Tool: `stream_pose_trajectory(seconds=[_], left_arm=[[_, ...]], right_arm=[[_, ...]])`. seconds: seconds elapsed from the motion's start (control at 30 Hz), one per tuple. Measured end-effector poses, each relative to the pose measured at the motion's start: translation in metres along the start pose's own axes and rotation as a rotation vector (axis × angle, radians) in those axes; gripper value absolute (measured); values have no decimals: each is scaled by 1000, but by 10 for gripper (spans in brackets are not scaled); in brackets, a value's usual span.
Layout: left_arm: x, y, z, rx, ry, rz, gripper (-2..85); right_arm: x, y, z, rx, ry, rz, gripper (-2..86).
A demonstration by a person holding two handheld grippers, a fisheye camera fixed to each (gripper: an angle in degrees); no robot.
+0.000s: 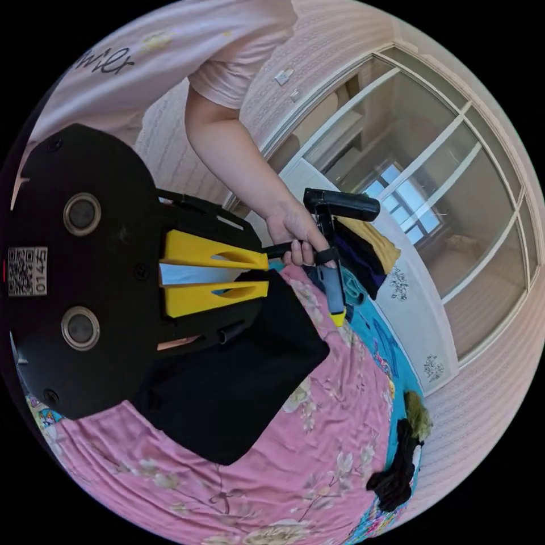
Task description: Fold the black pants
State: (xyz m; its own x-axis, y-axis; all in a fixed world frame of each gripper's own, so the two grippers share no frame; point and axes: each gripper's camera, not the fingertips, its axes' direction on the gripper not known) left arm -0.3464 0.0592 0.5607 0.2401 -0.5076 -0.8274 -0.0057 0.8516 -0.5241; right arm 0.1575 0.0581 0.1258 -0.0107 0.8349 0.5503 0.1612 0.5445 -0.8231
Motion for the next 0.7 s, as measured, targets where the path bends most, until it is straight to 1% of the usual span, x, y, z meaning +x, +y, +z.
stream_pose_trajectory(seconds=[0.07,0.17,0.3,0.4,0.43,0.47,0.53,0.6,0.63,0.7], left_arm=[[-19,10,-20,45,13,-94,-10],[-19,27,-31,12,9,-103,-9],[-5,50,-32,-59,-14,-102,-4],[15,61,-23,-114,-29,-55,18],[23,62,-19,-130,-30,-39,30],[30,61,-14,-140,-27,-39,40],[41,57,-6,-165,4,-38,48],[51,53,4,-213,13,-36,50],[57,51,10,-246,-12,-26,49],[64,50,12,-257,-36,-11,45]], right_arm=[[-7,-9,45,-116,-58,-13,37],[-18,-1,66,-158,-58,-47,41],[-8,17,58,-168,5,-32,33],[24,37,32,-124,103,74,31],[39,44,20,-101,165,123,32],[53,51,10,-80,229,172,33],[72,59,0,-66,290,243,35],[86,63,-4,-59,318,277,38],[93,65,-3,-65,350,288,40],[102,66,3,-80,396,305,46]])
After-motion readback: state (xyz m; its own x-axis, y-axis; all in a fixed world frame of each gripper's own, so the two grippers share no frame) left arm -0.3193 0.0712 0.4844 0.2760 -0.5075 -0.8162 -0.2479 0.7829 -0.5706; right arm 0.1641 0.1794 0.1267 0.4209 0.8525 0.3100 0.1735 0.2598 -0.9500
